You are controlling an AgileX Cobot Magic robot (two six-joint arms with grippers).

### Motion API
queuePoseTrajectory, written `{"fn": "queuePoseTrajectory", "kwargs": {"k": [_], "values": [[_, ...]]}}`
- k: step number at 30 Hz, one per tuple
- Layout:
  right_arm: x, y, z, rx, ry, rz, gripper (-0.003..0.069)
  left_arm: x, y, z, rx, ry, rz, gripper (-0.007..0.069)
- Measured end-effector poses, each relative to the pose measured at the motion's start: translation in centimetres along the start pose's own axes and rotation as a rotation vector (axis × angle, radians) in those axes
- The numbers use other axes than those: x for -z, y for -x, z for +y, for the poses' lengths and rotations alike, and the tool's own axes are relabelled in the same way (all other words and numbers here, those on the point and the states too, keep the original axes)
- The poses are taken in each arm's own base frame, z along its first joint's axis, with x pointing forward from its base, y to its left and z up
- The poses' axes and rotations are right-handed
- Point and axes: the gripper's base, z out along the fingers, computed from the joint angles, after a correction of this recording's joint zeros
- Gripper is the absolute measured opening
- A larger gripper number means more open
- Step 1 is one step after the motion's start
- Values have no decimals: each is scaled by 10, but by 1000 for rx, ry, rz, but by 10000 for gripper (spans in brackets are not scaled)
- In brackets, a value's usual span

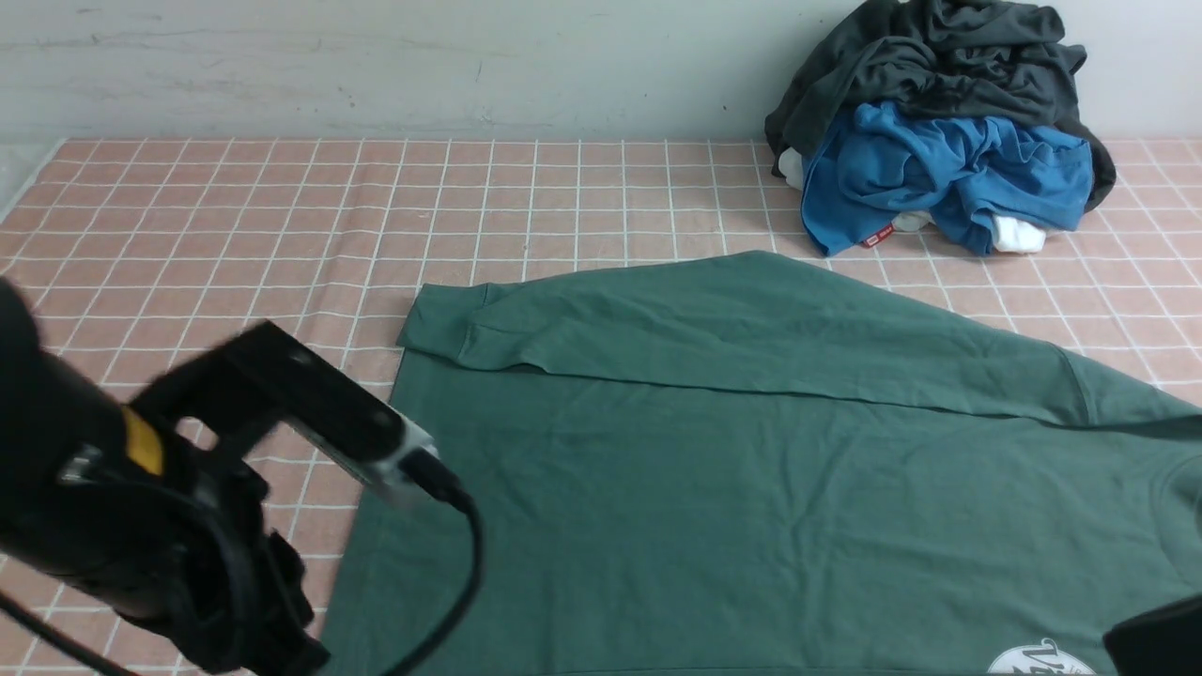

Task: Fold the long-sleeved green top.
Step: Use the left arm to clamp the cuff closest to it, then use the left arm to drag and place the cuff at the centered position on the left edge of the fabric

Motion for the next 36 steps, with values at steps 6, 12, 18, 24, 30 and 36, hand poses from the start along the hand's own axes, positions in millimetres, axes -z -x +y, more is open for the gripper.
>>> {"fn": "queuePoseTrajectory", "kwargs": {"k": [6,12,18,24,30,36], "values": [[-2,-2,1,52,-17,29,-14,-65,23,-5,-29,-39,212,384],[-2,0,-1,67,-47,16,-14,-122,31,-2,-19,-60,319,428],[-2,1,-4,79,-73,-1,-14,-133,33,-3,-11,-88,338,360],[-1,2,-4,81,-79,-8,-14,-133,34,-8,-34,-147,321,168],[-1,2,-4,81,-79,-8,-14,-128,38,-9,-53,-156,304,27],[-2,5,-5,84,-90,-39,-14,-90,69,-2,-104,-95,180,27]]}}
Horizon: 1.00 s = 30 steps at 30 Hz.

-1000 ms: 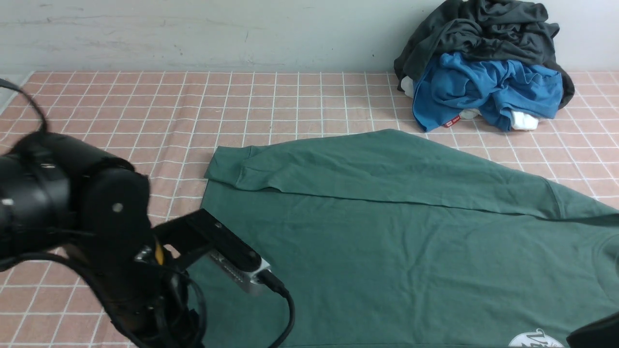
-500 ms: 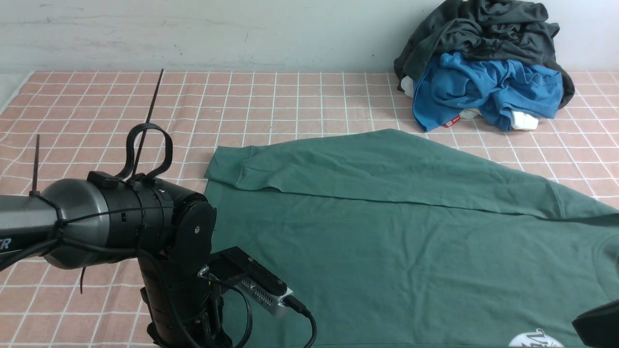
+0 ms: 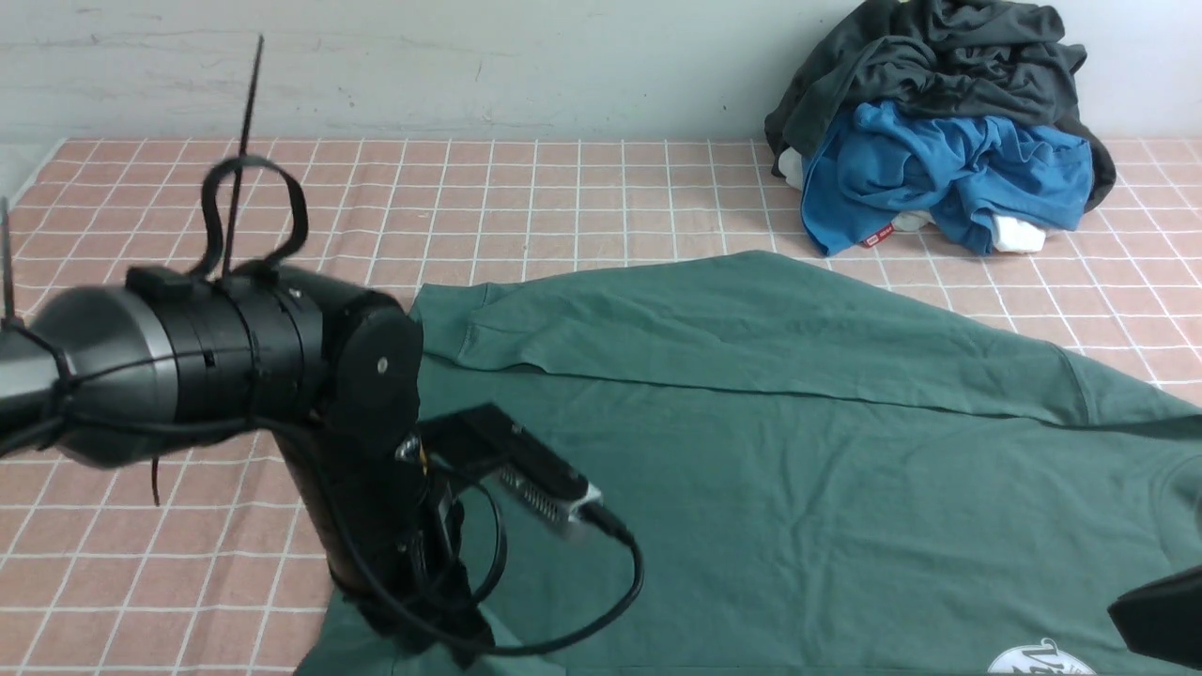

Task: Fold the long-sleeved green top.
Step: Use the left arm to drag and place the cuff at the centered position on the left edge of the fabric

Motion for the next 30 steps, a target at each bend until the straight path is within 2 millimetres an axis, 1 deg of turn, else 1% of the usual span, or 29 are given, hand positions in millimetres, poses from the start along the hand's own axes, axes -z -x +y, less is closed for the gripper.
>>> {"fn": "queuePoseTrajectory", "kwargs": {"k": [1,2,3,6,9,11,13,17,18,19,20,24,25,27,30], "values": [[0,1,0,0,-5,-14,-14,9,5,2,-9,16,-24,27],[0,3,-1,0,-11,-30,-14,24,14,4,-25,46,-60,27],[0,4,-1,1,-14,-40,-14,33,20,6,-35,67,-83,27],[0,6,-2,2,-21,-61,-14,58,33,13,-65,142,-147,27],[0,6,-2,4,-28,-69,-14,73,40,19,-90,214,-180,27],[0,6,-3,10,-37,-66,-14,77,44,23,-96,250,-187,28],[0,6,-4,12,-42,-67,-14,76,48,25,-90,260,-184,31],[0,7,-4,14,-47,-74,-14,61,54,29,-75,251,-144,41],[0,7,-4,14,-47,-74,-14,60,55,29,-75,250,-141,41],[0,7,-4,14,-48,-75,-14,49,57,31,-75,243,-113,48],[0,7,-4,14,-48,-75,-14,43,59,32,-71,238,-97,52],[0,7,-4,14,-48,-75,-14,23,63,41,-23,227,-61,89],[0,7,-4,14,-48,-75,-14,23,63,42,-14,226,-60,96],[0,7,-4,14,-48,-75,-14,17,64,51,43,232,-65,144],[0,7,-4,16,-50,-76,-14,18,62,61,98,244,-72,240]]}}
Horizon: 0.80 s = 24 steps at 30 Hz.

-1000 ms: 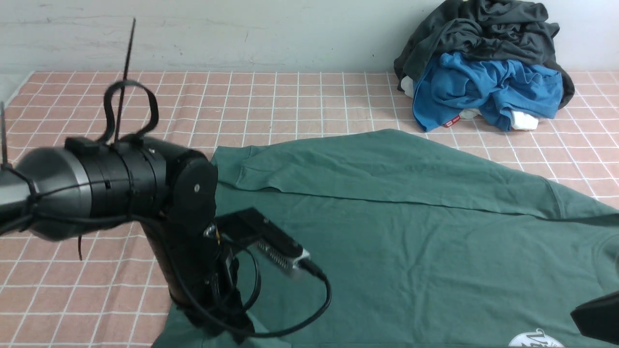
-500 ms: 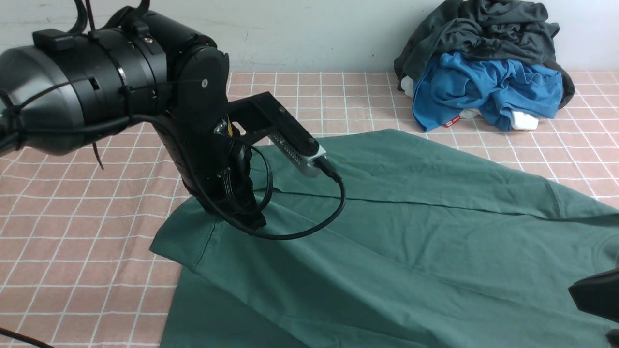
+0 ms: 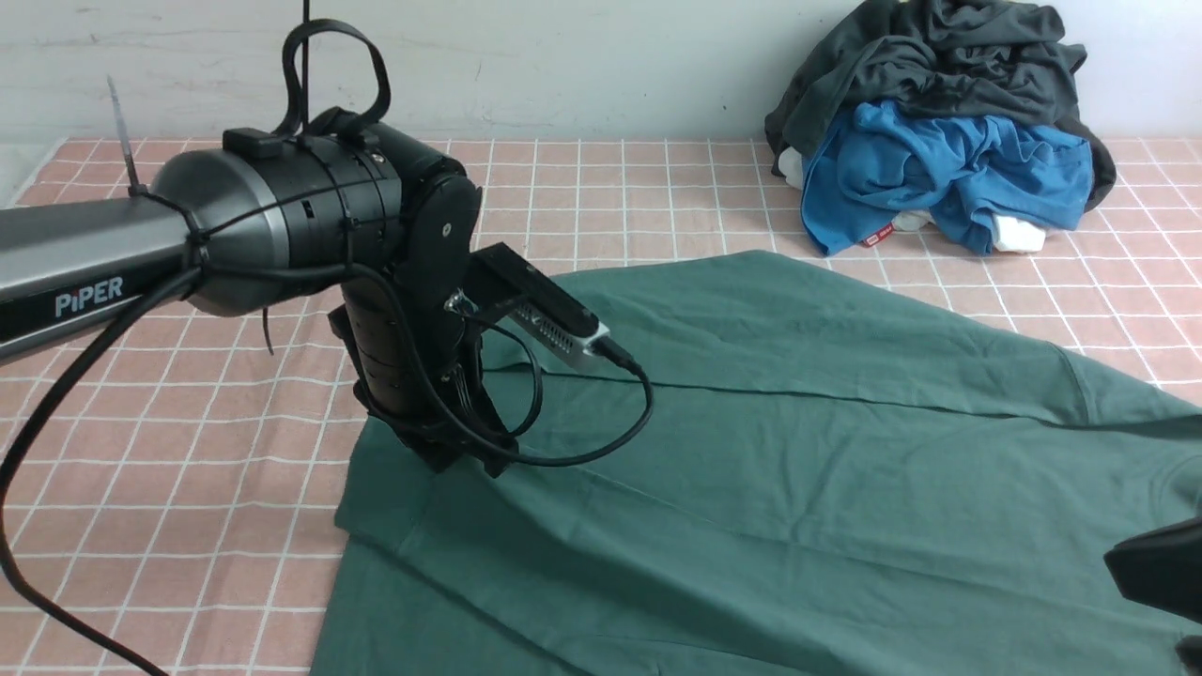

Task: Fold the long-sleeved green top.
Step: Use the left arm to drag and place the cuff at the centered position on the left edge of the fabric, then use the left arm to clamp the cuff farthest from it

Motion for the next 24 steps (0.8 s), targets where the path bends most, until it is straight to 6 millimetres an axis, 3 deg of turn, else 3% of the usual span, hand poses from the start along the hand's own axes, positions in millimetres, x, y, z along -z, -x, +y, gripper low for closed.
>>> {"fn": "queuePoseTrajectory", "kwargs": {"k": [6,12,17,24], "values": [[-4,3,-5,-19,-41,-2,-14,14,7,36,165,24,-68,409],[-26,11,-16,-78,-89,42,-14,13,15,80,329,3,-122,430],[-55,21,-26,-98,-102,124,-14,-15,32,114,436,-42,-162,430],[-68,47,-34,-96,-104,134,-14,-55,55,136,472,-46,-180,430]]}}
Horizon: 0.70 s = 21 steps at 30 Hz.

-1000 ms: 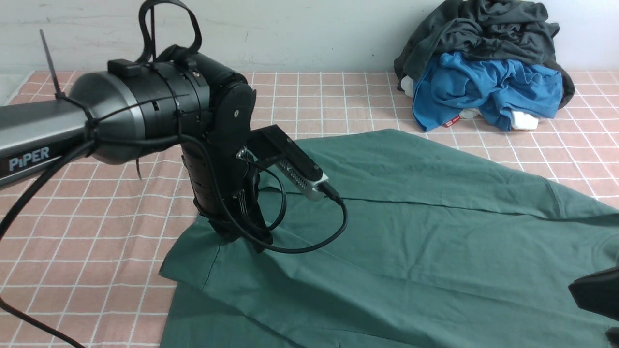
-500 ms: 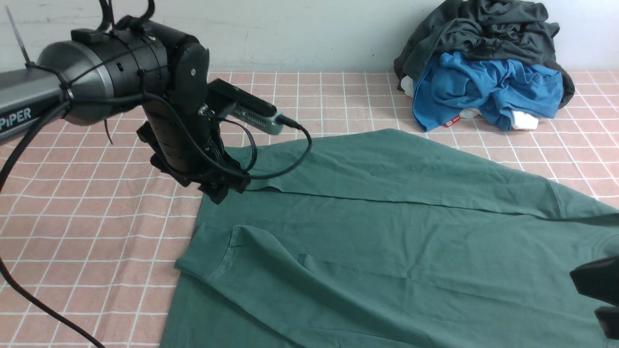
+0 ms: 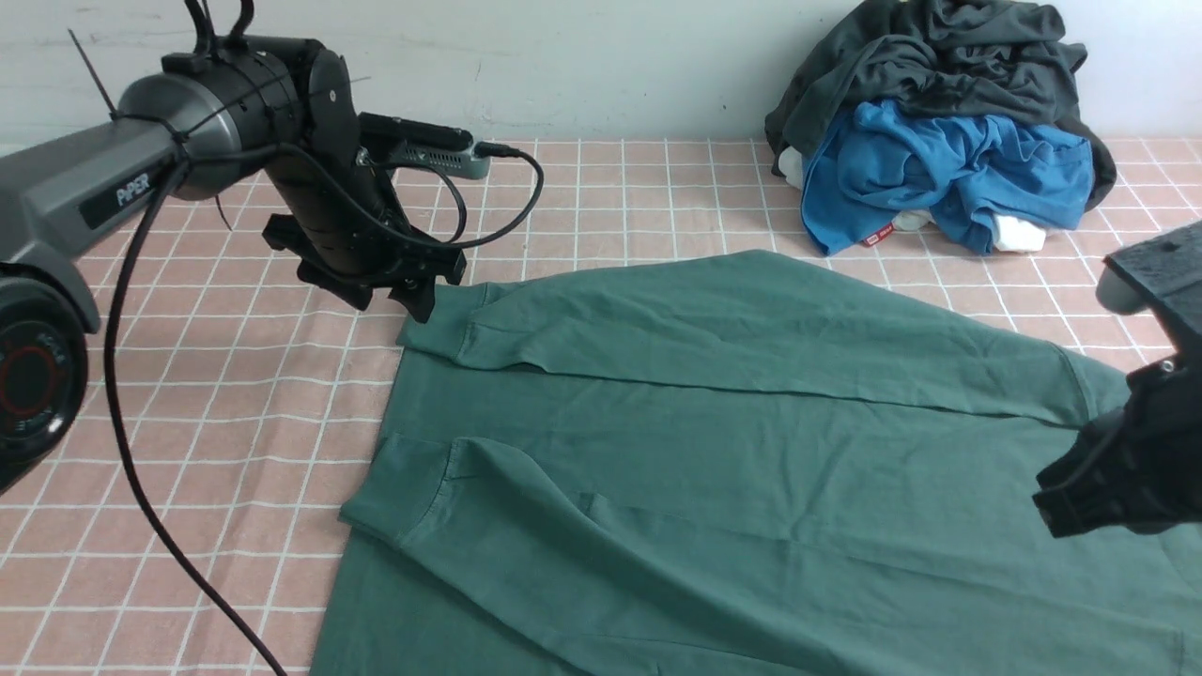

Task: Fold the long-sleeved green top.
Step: Use the left arm to clamp the cuff farthest from it

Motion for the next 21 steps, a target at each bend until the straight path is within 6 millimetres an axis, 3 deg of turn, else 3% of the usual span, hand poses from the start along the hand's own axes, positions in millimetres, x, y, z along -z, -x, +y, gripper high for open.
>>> {"fn": "queuePoseTrajectory", "kwargs": {"k": [4,7,10,16,21], "values": [[-3,9,-1,0,-1,-3,-14,-26,6,1,13,-10,18,428],[-9,12,-2,0,-2,3,-14,-45,7,-2,42,-52,38,382],[-10,13,-2,0,-3,6,-14,-44,8,-3,55,-70,30,336],[-11,13,-3,2,-4,7,-14,-40,11,-4,47,-88,46,116],[-11,13,-3,2,-4,7,-14,-29,16,-5,21,-96,54,44]]}}
